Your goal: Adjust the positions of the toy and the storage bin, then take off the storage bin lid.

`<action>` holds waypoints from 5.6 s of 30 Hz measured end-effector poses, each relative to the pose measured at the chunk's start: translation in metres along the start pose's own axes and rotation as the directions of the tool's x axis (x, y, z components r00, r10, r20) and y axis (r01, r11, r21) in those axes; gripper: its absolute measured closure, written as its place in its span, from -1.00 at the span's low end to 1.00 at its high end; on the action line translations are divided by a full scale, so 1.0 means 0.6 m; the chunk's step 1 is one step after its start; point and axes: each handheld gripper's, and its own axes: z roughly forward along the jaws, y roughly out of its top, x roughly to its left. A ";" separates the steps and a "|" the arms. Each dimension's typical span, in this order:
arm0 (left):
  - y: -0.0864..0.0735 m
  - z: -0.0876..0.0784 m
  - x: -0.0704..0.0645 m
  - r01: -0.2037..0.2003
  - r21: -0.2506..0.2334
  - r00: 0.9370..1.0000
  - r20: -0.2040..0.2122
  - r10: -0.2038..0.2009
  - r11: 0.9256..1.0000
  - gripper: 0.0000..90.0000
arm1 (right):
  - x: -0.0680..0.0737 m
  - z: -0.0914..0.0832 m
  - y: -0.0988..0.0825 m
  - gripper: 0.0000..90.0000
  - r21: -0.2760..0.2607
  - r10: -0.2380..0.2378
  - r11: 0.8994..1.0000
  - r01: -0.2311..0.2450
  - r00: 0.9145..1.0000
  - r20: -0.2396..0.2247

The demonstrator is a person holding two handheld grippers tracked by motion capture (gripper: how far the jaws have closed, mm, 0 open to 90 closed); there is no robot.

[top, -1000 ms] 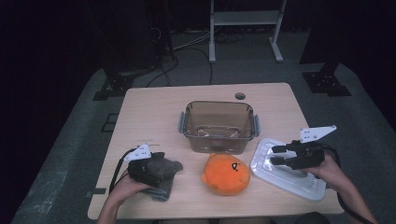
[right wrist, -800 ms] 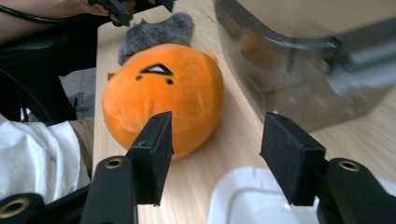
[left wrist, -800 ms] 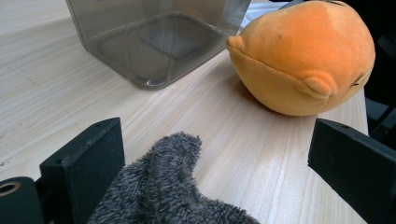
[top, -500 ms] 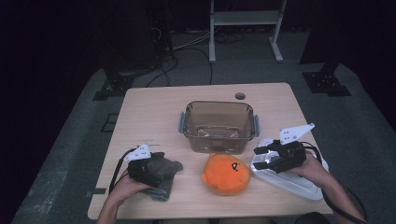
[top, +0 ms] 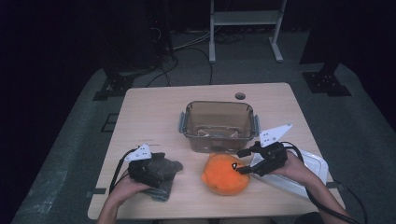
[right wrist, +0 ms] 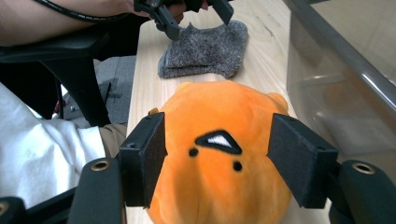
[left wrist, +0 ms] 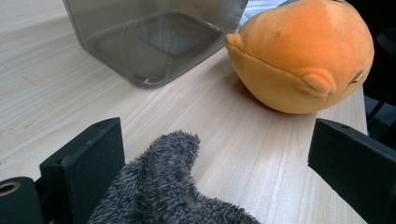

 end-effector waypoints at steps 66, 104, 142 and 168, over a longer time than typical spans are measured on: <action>-0.001 0.002 -0.001 -0.004 0.006 1.000 0.009 0.004 1.000 -0.93 | 0.006 0.083 -0.004 -0.39 0.098 0.067 0.993 -0.072 0.996 0.053; -0.002 -0.001 0.002 -0.004 0.002 1.000 0.003 0.004 1.000 -0.94 | 0.028 0.090 0.020 0.58 0.121 0.003 0.993 -0.004 1.000 0.008; -0.005 -0.007 0.009 0.009 -0.015 1.000 0.000 -0.009 1.000 -0.94 | 0.041 0.014 0.149 0.63 0.073 -0.092 0.993 0.096 0.994 -0.054; -0.007 -0.003 0.010 0.002 -0.001 1.000 0.008 -0.002 1.000 -0.93 | 0.015 -0.016 0.267 0.63 0.072 -0.170 0.983 0.171 0.985 -0.019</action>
